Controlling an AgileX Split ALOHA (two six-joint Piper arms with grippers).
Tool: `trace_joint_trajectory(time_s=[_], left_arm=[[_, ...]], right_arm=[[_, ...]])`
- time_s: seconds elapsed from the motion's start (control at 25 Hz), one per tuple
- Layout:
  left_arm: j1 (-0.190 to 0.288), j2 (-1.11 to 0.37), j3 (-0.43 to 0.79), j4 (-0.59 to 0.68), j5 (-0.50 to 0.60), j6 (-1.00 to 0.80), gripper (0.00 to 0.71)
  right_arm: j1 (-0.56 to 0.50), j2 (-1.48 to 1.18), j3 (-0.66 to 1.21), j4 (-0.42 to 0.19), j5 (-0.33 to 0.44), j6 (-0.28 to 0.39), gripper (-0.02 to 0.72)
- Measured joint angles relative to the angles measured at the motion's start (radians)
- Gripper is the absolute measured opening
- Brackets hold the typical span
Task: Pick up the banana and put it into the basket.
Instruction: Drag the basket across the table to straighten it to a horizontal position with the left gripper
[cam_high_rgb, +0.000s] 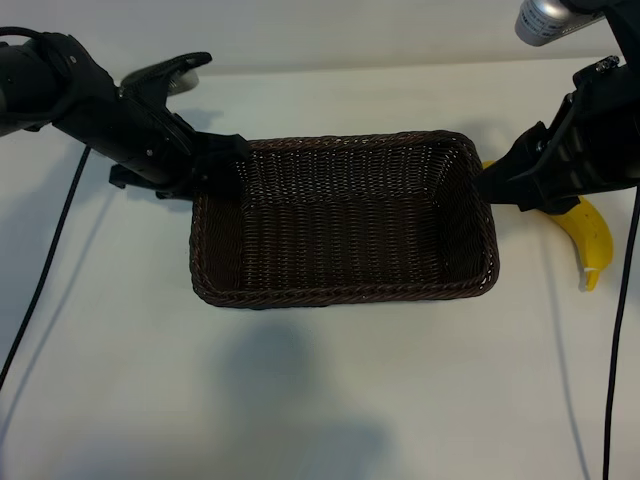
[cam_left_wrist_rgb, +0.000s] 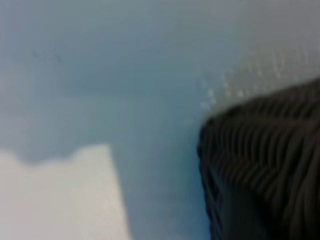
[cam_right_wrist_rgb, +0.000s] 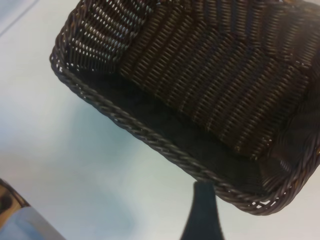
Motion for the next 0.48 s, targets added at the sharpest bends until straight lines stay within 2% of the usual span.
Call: trace_joint_trajectory(time_s=[0.08,0.16,0.32,0.48], left_arm=[[0.0,0.0,0.0,0.0,0.012,-0.001,0.577],[0.0,0.0,0.0,0.0,0.02,-0.003,0.63],[0.0,-0.021,0.0,0.013,0.026,-0.015,0.634],[0.0,-0.085,0.0,0.106,0.043,-0.079,0.627]], right_arm=[[0.0,0.0,0.0,0.0,0.006,0.0,0.56],[0.0,0.0,0.0,0.0,0.012,0.0,0.56],[0.0,0.0,0.0,0.0,0.014,0.0,0.56],[0.0,0.0,0.0,-0.001,0.014,0.0,0.56]])
